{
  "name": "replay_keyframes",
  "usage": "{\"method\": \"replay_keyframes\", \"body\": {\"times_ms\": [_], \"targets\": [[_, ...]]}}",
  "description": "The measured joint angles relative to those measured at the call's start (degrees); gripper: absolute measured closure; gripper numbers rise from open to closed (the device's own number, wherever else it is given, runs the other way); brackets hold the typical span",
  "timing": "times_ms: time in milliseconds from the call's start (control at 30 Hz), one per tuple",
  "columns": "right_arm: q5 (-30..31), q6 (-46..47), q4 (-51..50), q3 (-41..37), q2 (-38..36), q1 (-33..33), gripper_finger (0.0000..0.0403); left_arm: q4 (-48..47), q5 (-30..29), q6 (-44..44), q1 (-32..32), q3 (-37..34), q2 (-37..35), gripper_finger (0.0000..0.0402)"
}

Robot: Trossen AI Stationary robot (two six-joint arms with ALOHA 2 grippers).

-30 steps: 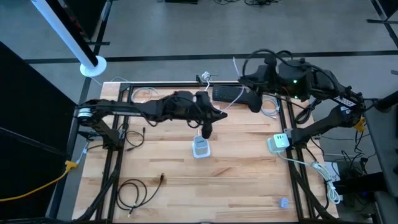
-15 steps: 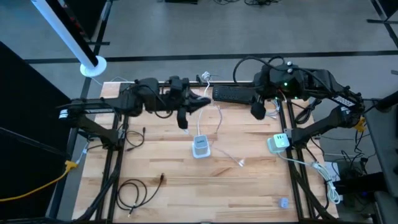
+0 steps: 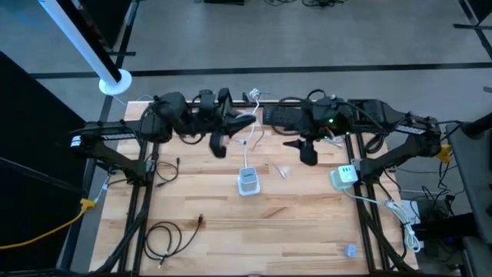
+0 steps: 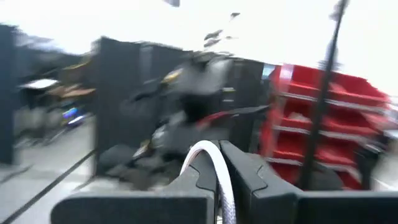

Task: Insert USB
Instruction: Insert the bottom white charger cable into the black outlet extension

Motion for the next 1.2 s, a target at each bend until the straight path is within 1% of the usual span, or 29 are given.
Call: {"method": "replay_keyframes", "body": {"times_ms": [100, 200, 300, 367, 500, 633, 733, 833, 900, 1000, 1200], "targets": [[0.86, -2.58, 2.37, -2.07, 1.1, 0.0, 0.0209, 1.5, 7.74, 1.93, 0.02, 0.0, 0.0, 0.0402], [1.73, -5.15, 4.41, -2.43, 2.77, -0.02, 0.0214, 2.17, 14.45, 2.57, 0.02, -0.02, 0.0, 0.0401], [2.11, -8.28, 8.44, -2.41, 4.4, -0.02, 0.0219, 2.15, 19.24, 2.45, 0.02, -0.02, 0.0, 0.0402], [0.81, -9.7, 12.89, -2.41, 5.85, -0.04, 0.0223, 2.13, 20.72, 2.13, -0.02, -0.04, 0.0, 0.0401], [-7.0, -9.43, 22.41, -2.41, 8.83, -0.04, 0.0229, 2.34, 21.04, 2.14, -0.13, -0.07, 0.0, 0.0401], [-13.92, -6.64, 29.9, -2.39, 11.74, -0.02, 0.0233, 2.68, 21.08, 2.17, -0.13, -0.07, 0.0, 0.0401], [-19.5, -3.21, 33.56, -2.25, 13.85, -0.04, 0.0234, 2.65, 21.08, 2.37, -0.13, -0.07, 0.0, 0.0401], [-25.51, 0.16, 34.3, -1.71, 15.68, -0.04, 0.0232, 2.63, 21.09, 2.64, -0.12, -0.07, 0.0, 0.0401], [-27.58, 2.48, 34.36, -1.53, 16.74, -0.02, 0.023, 2.7, 21.1, 3.16, -0.13, -0.07, 0.0, 0.0401], [-28.32, 5.43, 35.24, -1.53, 17.85, -0.12, 0.0225, 3.03, 21.12, 3.41, -0.13, -0.07, 0.0, 0.0401], [-32.37, 9.76, 39.5, -1.46, 19.4, -0.15, 0.0216, 3.33, 21.14, 3.47, -0.13, -0.09, 0.0, 0.0402]]}}
